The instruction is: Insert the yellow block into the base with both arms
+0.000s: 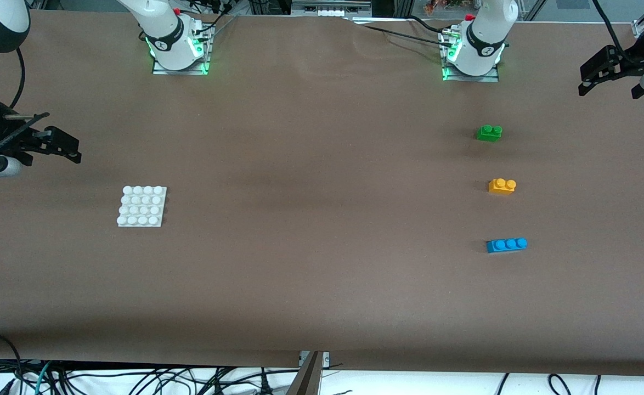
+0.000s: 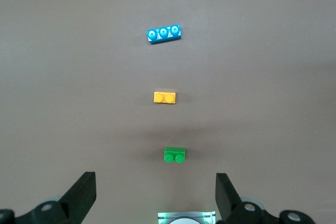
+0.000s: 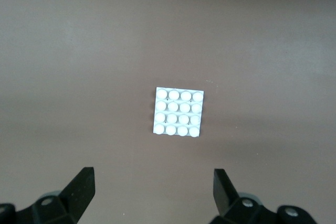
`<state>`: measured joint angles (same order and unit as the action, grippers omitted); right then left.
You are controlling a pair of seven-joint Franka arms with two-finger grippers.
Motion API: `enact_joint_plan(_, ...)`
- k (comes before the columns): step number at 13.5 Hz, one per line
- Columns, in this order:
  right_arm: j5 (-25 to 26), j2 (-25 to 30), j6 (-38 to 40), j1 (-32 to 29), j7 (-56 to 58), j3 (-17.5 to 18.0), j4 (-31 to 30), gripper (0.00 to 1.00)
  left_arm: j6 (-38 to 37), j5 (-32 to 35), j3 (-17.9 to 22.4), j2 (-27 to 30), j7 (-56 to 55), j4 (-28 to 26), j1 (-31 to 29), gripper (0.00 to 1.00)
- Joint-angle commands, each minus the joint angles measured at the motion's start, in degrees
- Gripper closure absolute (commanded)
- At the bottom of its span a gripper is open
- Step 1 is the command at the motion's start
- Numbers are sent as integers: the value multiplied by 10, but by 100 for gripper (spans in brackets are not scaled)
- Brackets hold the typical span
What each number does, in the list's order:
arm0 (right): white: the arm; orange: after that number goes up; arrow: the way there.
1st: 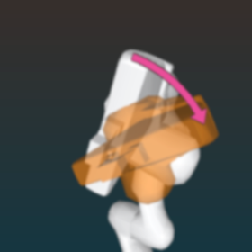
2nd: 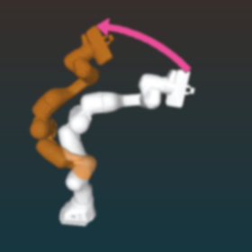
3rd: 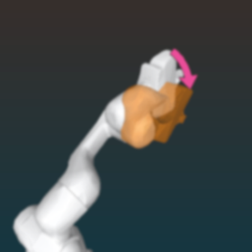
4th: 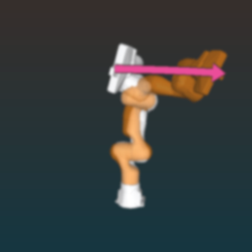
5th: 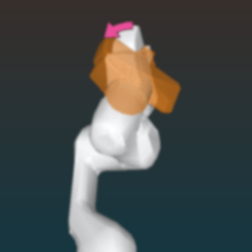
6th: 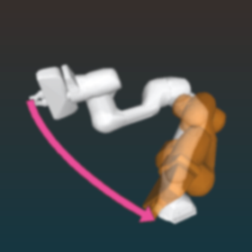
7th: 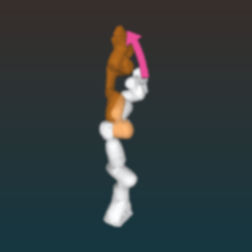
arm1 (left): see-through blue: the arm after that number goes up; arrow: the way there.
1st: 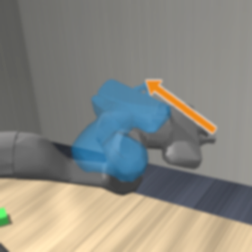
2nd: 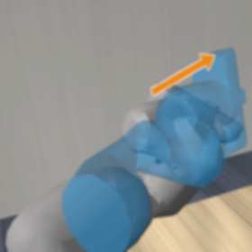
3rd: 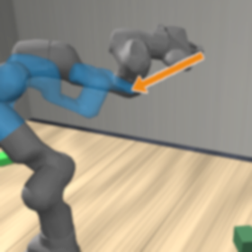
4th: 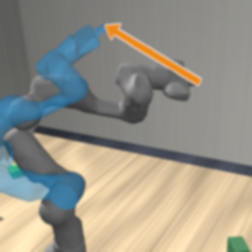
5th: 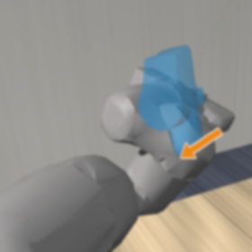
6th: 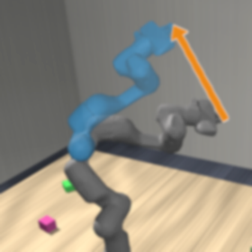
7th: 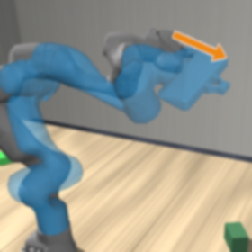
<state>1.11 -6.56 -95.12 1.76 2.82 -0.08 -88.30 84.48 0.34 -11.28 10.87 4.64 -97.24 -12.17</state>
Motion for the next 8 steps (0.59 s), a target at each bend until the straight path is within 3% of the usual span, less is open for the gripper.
enact_joint_plan(1,6,-7,5,-4,3,4,16,0,-3,-2,-3,0,-2,8,-4,0)
enact_joint_plan(8,13,-17,5,-4,2,3,14,0,-3,-2,-1,0,-2,8,-4,0)
